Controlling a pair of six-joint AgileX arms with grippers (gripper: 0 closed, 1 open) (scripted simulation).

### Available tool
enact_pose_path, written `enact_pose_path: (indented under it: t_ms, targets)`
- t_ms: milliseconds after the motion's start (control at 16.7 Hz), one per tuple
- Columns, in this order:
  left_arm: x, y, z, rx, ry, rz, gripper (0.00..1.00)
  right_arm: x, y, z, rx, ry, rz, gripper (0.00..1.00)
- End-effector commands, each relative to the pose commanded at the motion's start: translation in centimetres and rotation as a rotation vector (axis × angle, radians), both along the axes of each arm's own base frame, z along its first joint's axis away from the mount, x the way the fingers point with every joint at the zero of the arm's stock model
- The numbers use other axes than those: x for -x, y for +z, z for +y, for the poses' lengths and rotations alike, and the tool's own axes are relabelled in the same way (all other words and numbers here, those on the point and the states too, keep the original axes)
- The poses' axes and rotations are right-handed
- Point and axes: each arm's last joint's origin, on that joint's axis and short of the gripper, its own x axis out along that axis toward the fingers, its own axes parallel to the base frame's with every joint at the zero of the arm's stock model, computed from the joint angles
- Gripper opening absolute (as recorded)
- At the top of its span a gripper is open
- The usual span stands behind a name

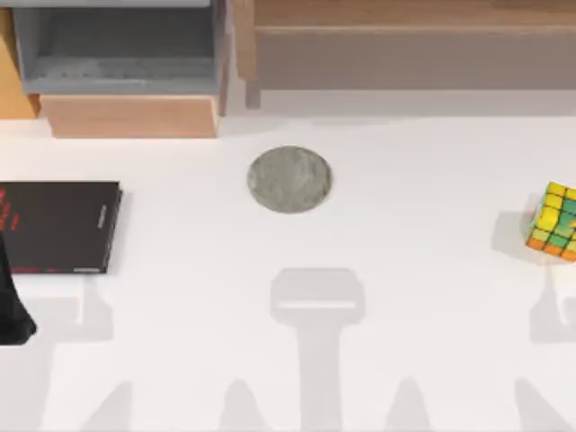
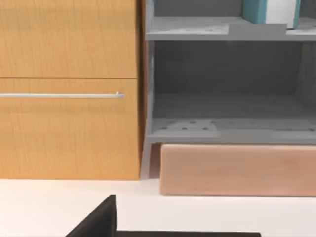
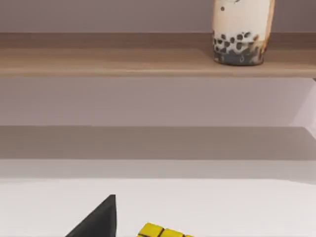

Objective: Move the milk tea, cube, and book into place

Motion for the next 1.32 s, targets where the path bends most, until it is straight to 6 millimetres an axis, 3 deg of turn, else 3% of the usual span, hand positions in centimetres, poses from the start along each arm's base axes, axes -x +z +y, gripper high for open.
enact_pose_path:
  t_ms: [300,600,780,960,1140,1320]
  targets:
    - [0.0,0.0,0.0,0.0,0.0,0.0,1.0,-0.2,1.3,-0.1,0.001,-0.001,-0.015,1.0]
    - [0.0,0.0,0.0,0.0,0.0,0.0,1.0,-2.5,6.3,-0.4,0.006,-0.006,-0.041,1.0]
    - [0.0,0.0,0.0,0.0,0.0,0.0,1.0,-6.2,9.3,-0.9,0.01,-0.01,-0.036,1.0]
    - [0.0,0.0,0.0,0.0,0.0,0.0,1.0,-11.5,10.8,-1.8,0.012,-0.012,-0.02,1.0]
    - [0.0,0.0,0.0,0.0,0.0,0.0,1.0,-17.3,10.5,-3.1,0.011,-0.013,-0.001,1.0]
    - [0.0,0.0,0.0,0.0,0.0,0.0,1.0,-22.5,8.7,-4.4,0.009,-0.014,0.012,1.0]
